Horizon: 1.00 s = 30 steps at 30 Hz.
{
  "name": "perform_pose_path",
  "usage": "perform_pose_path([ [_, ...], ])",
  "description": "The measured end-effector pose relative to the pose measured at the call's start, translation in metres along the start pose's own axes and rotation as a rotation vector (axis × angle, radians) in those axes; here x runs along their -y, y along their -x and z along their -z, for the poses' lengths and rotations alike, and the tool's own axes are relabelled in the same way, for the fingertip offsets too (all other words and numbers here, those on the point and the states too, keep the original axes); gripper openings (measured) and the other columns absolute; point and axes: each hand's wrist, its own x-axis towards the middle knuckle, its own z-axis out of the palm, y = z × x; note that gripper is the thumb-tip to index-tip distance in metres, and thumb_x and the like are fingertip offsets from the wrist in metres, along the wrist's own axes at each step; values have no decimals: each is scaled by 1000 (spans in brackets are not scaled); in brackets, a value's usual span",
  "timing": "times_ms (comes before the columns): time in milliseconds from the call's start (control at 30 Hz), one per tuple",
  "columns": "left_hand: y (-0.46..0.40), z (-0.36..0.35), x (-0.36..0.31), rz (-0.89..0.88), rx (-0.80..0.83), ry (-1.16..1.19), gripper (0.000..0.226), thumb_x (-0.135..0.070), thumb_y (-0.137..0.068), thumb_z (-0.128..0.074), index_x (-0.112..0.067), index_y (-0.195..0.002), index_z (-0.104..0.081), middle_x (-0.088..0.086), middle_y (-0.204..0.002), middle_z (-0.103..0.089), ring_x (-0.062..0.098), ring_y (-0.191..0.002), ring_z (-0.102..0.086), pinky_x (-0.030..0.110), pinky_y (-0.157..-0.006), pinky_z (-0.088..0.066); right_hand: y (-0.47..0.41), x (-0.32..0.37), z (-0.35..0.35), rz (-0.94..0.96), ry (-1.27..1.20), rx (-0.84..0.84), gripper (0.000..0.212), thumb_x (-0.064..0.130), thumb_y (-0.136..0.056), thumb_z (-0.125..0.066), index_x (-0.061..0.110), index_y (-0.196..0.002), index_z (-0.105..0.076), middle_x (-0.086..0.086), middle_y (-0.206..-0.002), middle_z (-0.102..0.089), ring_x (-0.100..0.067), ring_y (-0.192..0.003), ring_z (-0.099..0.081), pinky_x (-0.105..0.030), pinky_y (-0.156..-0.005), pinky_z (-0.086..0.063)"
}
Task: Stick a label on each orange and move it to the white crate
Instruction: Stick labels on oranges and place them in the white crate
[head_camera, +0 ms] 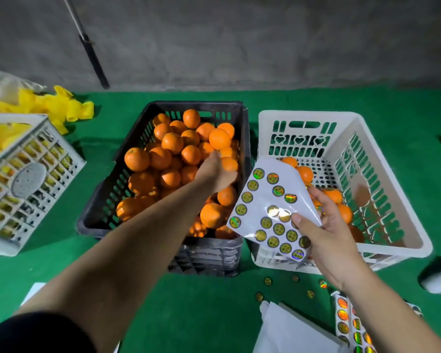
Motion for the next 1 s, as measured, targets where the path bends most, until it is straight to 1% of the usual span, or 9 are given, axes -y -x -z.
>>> perform_pose_path([
  [133,83,42,3,29,100,735,60,-59,-78,-85,-19,-117,-64,2,-115,-70,17,-104,-69,27,-78,-58,3,13,0,-61,-87,10,80,13,-83,-74,27,-154,-41,-9,-134,-71,-40,-117,-70,-58,-88,-60],
  [267,171,52,8,-140,277,1107,74,-58,-70,-89,-17,-127,-65,-7,-127,-76,10,-125,-68,21,-93,-58,16,27,1,-95,-45,92,71,13,-83,-78,28,-147,-50,-12,-137,-69,-40,-118,-70,-56,-90,-60],
  [400,228,33,11,-236,363,1139,100,-59,-60,-96,-4,-136,-60,9,-145,-65,30,-140,-57,49,-116,-45,40,50,7,-76,126,191,87,39,-69,-97,39,-144,-53,-5,-135,-71,-38,-115,-72,-52,-91,-61],
  [533,254,0,23,-226,295,1104,58,-30,-71,-81,-18,-125,-65,16,-134,-66,42,-129,-62,72,-112,-42,73,59,7,5,238,274,73,25,-89,-84,47,-147,-46,1,-131,-72,-34,-111,-74,-47,-85,-64],
  [600,262,-11,27,-184,240,1124,45,-27,-68,-82,-27,-110,-68,11,-123,-71,39,-120,-67,66,-108,-49,89,57,3,75,381,232,76,27,-92,-80,50,-151,-38,11,-137,-65,-21,-119,-70,-37,-88,-63],
  [667,269,-19,31,-174,259,1195,46,-27,-69,-84,-25,-111,-68,13,-125,-72,38,-121,-69,57,-102,-57,102,54,-3,219,736,59,84,33,-88,-81,49,-154,-33,12,-144,-43,-8,-132,-51,-29,-106,-46],
  [767,277,-20,36,-213,247,1239,47,-25,-72,-85,-23,-115,-65,15,-126,-71,37,-120,-69,47,-93,-60,119,51,-18,643,1172,-94,65,25,-92,-80,34,-150,-52,-3,-144,-36,-25,-135,-34,-31,-112,-24],
  [833,282,-19,37,-244,209,1187,48,-25,-71,-85,-26,-114,-64,12,-124,-70,36,-114,-70,47,-90,-60,128,49,-28,798,1190,-22,46,34,-94,-73,30,-139,-65,-2,-137,-49,-27,-125,-43,-36,-107,-30],
  [1000,293,-13,37,-372,177,976,53,-25,-73,-86,-31,-119,-61,-5,-112,-71,21,-95,-74,33,-75,-60,135,49,-45,664,943,72,42,52,-92,-69,28,-127,-72,15,-121,-62,-17,-115,-54,-24,-98,-38],
])
